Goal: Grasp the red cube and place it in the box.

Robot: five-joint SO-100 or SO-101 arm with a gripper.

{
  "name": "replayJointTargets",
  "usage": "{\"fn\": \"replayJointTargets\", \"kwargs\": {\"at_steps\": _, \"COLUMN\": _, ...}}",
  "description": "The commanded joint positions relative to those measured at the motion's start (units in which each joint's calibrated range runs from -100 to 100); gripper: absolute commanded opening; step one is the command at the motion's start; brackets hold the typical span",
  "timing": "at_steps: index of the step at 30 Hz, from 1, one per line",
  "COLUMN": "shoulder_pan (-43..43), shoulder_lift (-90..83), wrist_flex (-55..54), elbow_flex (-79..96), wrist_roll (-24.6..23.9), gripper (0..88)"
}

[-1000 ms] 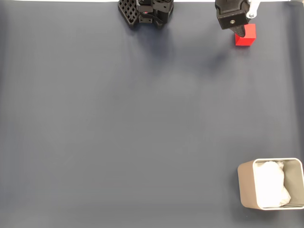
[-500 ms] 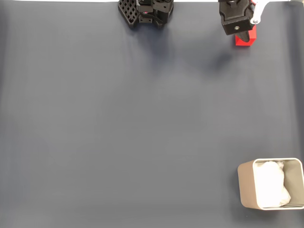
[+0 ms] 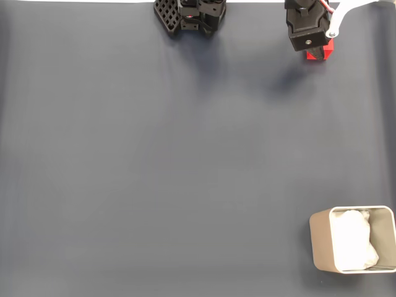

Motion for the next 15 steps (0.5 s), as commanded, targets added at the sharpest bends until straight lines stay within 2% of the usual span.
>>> {"fn": "replayJointTargets", "kwargs": {"at_steps": 1, "shoulder_pan": 0.1, "shoulder_lift": 0.5, "wrist_flex": -1.4, "elbow_flex": -0.5, "wrist_roll": -0.2, "gripper": 42.6}}
{"fn": "replayJointTargets", "kwargs": {"at_steps": 15, "shoulder_pan": -0.5, "shoulder_lift": 3.9, "wrist_flex": -5.4, "elbow_flex": 0.9, "wrist_roll": -0.5, "gripper": 42.6}}
